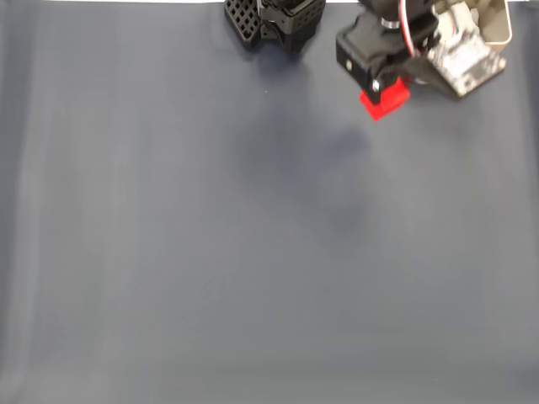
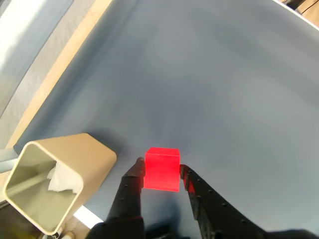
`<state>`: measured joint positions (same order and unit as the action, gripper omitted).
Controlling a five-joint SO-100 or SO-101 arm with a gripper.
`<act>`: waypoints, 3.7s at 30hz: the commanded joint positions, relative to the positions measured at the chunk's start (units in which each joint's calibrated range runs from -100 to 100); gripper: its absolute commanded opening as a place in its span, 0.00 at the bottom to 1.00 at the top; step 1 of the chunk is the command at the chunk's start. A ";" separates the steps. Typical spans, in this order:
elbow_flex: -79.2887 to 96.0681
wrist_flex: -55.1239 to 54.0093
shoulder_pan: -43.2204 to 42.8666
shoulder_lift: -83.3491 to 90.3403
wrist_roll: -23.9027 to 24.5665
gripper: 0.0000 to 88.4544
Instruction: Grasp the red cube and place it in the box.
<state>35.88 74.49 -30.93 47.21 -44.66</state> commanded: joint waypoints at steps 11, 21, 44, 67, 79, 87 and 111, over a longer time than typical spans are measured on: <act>-13.19 12.13 -12.56 6.92 -2.88 0.00; -16.65 12.29 -21.15 6.75 -5.62 0.00; -17.47 4.83 -29.03 -1.39 -9.33 0.00; -11.54 -4.45 -31.16 -2.60 -10.84 0.01; -10.63 -6.09 -34.57 -2.69 -9.47 0.01; -10.36 -6.09 -35.35 -2.60 -9.23 0.01; -8.44 -4.61 -30.02 1.12 -6.59 0.41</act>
<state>28.14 69.21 -62.65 46.50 -51.79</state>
